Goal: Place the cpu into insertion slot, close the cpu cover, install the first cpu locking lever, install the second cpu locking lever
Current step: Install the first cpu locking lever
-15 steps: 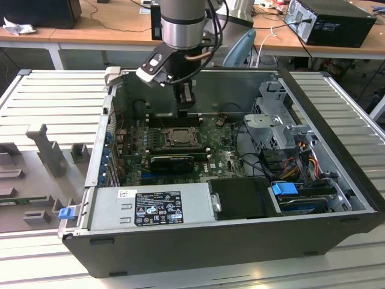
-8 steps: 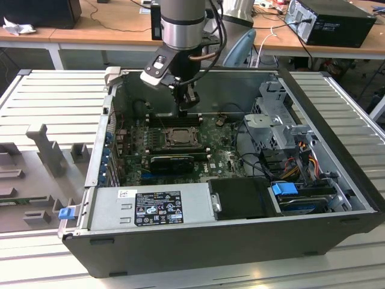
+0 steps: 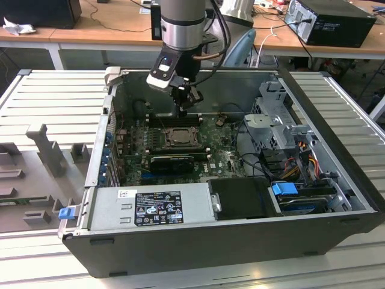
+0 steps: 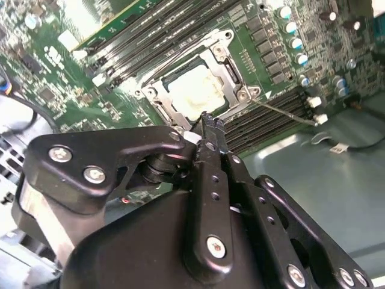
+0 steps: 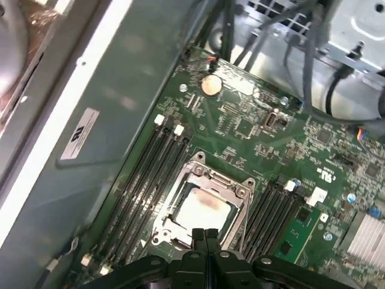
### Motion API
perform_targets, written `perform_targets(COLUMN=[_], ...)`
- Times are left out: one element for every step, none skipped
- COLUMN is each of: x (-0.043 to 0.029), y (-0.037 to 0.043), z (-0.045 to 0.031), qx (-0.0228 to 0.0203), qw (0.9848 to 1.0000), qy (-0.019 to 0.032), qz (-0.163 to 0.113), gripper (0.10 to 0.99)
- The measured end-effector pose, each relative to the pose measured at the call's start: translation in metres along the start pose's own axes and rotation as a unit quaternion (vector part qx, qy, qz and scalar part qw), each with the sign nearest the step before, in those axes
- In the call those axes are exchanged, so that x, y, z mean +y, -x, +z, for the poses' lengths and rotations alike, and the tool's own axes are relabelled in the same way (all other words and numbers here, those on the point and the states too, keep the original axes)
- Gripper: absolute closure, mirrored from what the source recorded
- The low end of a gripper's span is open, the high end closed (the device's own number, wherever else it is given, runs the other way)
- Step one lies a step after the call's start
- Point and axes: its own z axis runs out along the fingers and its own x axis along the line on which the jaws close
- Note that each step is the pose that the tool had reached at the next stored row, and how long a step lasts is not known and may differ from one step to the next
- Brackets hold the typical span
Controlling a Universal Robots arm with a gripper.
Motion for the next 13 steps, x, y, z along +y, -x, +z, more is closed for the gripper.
perform_targets(x=[0.0000, 0.0000, 0.0000, 0.0000, 0.0000, 0.0000, 0.0000, 0.0000, 0.0000, 0.0000, 0.0000, 0.0000, 0.0000], y=[0.0000, 0.0000, 0.0000, 0.0000, 0.0000, 0.0000, 0.0000, 0.0000, 0.0000, 0.0000, 0.0000, 0.0000, 0.0000], z=[0.0000, 0.0000, 0.0000, 0.0000, 0.0000, 0.0000, 0.0000, 0.0000, 0.0001, 0.0000, 0.0000, 0.0000, 0.0000], qx=[0.0003, 0.0006, 0.0010, 0.0014, 0.0015, 0.0016, 0.0019, 0.0024, 0.0030, 0.0035, 0.0040, 0.0045, 0.0049], qw=[1.0000, 0.9998, 0.9995, 0.9990, 0.9985, 0.9980, 0.9969, 0.9952, 0.9930, 0.9910, 0.9889, 0.9865, 0.9846], qy=[0.0000, -0.0001, -0.0002, -0.0004, -0.0005, -0.0007, -0.0009, -0.0011, -0.0012, -0.0013, -0.0014, -0.0014, -0.0015], qz=[-0.010, -0.018, -0.032, -0.046, -0.054, -0.064, -0.079, -0.098, -0.118, -0.134, -0.149, -0.164, -0.175], gripper=[0.980, 0.980, 0.980, 0.980, 0.980, 0.980, 0.980, 0.980, 0.980, 0.980, 0.980, 0.980, 0.980])
